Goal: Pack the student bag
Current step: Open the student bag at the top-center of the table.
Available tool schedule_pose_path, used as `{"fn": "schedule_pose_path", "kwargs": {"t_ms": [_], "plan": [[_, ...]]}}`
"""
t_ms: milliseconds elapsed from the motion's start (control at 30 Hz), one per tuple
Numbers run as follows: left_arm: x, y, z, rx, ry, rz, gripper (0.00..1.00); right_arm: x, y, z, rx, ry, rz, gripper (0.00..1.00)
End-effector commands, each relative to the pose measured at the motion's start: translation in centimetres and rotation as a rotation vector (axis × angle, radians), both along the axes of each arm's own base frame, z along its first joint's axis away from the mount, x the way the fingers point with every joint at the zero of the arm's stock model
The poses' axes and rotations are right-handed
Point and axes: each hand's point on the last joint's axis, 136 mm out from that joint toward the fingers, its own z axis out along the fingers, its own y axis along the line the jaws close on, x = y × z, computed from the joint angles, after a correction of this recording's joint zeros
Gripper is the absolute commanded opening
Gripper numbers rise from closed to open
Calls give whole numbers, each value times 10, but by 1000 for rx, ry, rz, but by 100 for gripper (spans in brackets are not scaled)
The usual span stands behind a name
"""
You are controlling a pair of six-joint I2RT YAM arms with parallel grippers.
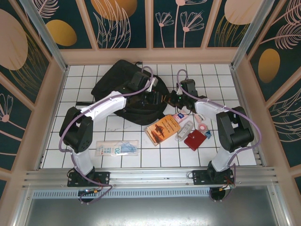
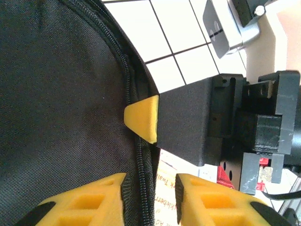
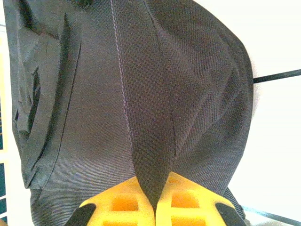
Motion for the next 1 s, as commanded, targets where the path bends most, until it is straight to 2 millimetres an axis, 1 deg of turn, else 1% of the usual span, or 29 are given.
{"fn": "schedule_pose_path", "kwargs": {"t_ms": [0,100,167,267,367,467,533,633,833,967], "plan": [[-11,7,-25,54,41,-39,36,0,3,21,35,-64,28,0],[-16,14,-40,100,57,-54,38,0,4,21,43,-61,29,0],[-17,21,-52,150,61,-52,39,-1,5,21,51,-58,27,0],[-20,31,-61,202,48,-56,43,-1,5,21,52,-57,28,0],[-23,35,-65,224,43,-68,47,-1,5,20,53,-51,30,0],[-23,35,-64,219,32,-71,57,-2,6,17,55,-42,30,0],[-23,35,-66,223,34,-72,59,-2,7,16,60,-39,32,0],[-24,33,-65,216,33,-86,60,-2,7,15,63,-32,34,0],[-26,27,-45,160,2,-105,62,-4,8,12,70,-23,41,0],[-18,24,-41,154,-5,-79,61,-8,10,18,98,-50,59,0]]}}
